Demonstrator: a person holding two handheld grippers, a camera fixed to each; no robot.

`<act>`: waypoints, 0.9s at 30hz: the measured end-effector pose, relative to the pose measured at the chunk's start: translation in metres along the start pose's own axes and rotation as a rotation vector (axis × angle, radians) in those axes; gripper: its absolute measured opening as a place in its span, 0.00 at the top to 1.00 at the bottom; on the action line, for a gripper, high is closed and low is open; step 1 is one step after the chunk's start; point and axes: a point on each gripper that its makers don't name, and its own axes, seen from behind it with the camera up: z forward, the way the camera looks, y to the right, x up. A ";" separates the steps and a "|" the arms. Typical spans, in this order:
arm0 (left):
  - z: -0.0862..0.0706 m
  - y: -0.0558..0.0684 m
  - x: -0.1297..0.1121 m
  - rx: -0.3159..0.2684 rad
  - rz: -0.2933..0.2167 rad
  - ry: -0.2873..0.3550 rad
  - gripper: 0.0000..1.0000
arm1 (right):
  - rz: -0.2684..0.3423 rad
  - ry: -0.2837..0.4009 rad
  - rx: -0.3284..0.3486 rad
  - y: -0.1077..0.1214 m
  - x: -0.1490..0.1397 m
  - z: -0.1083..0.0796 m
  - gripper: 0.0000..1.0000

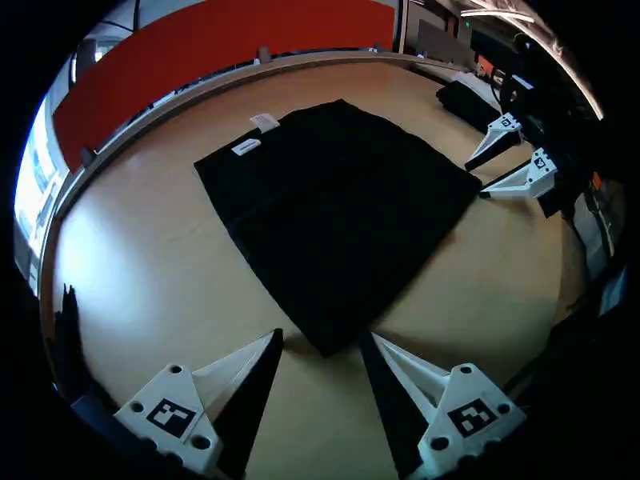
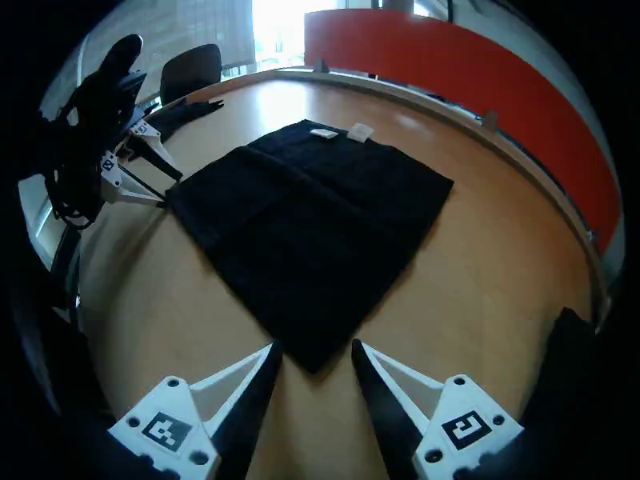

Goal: Fold towel

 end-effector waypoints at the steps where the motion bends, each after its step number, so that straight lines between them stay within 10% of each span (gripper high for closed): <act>1: 0.000 0.000 0.000 0.001 -0.002 0.001 0.33 | -0.001 0.000 0.001 0.000 0.000 0.000 0.39; 16: 0.000 0.010 0.001 0.014 -0.013 0.001 0.83 | 0.017 0.004 0.009 -0.004 0.001 -0.003 0.74; 27: -0.002 0.009 0.003 0.018 -0.062 -0.001 0.91 | 0.016 0.015 0.014 -0.008 0.009 -0.008 0.85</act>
